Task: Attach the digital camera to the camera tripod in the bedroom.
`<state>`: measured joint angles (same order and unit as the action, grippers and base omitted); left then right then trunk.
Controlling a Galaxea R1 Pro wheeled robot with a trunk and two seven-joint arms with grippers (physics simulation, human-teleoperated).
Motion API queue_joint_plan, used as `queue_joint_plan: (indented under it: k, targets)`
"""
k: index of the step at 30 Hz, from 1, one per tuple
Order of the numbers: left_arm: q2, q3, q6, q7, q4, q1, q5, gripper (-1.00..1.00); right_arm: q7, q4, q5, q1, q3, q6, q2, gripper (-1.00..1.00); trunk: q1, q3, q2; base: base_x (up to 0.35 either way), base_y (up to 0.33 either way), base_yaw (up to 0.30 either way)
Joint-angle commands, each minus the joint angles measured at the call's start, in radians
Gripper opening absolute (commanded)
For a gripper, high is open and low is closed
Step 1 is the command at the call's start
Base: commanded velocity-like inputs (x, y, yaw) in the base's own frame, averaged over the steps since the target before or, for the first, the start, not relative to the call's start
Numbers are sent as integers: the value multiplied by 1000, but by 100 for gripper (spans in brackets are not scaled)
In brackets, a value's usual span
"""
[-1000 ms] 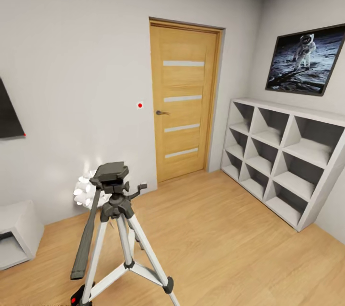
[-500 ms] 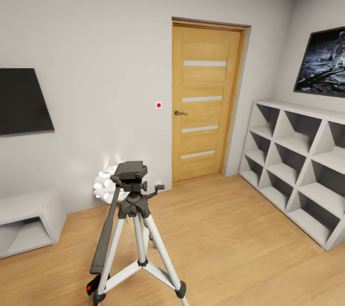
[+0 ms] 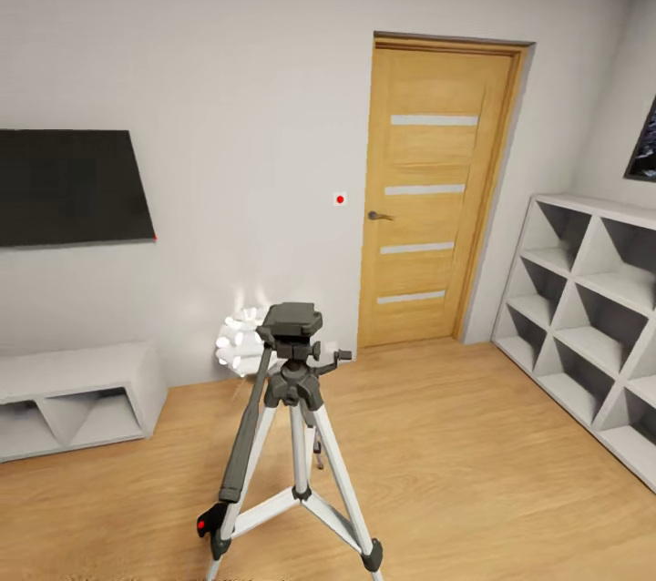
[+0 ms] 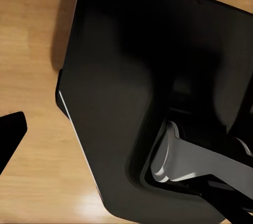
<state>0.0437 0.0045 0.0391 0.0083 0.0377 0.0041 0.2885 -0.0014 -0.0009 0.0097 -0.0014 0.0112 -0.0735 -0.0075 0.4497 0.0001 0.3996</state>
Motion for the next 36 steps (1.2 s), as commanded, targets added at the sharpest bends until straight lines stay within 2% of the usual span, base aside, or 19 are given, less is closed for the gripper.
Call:
queue_joint_plan:
  k: [1, 10, 28, 36]
  targets:
    - [0, 0, 2, 1, 1, 0, 4, 100, 0, 1, 1, 0, 1, -3, 0, 100, 0, 0, 0, 0, 0, 269]
    - [1, 0, 2, 1, 1, 0, 4, 100, 0, 1, 1, 0, 1, -3, 0, 100, 0, 0, 0, 0, 0, 227]
    - [1, 0, 2, 1, 1, 0, 4, 100, 10, 1, 1, 0, 1, -2, -6, 100, 0, 0, 0, 0, 0, 13]
    - [1, 0, 2, 1, 1, 0, 4, 100, 4, 1, -1, 0, 0, -4, -1, 100, 0, 0, 0, 0, 0, 0]
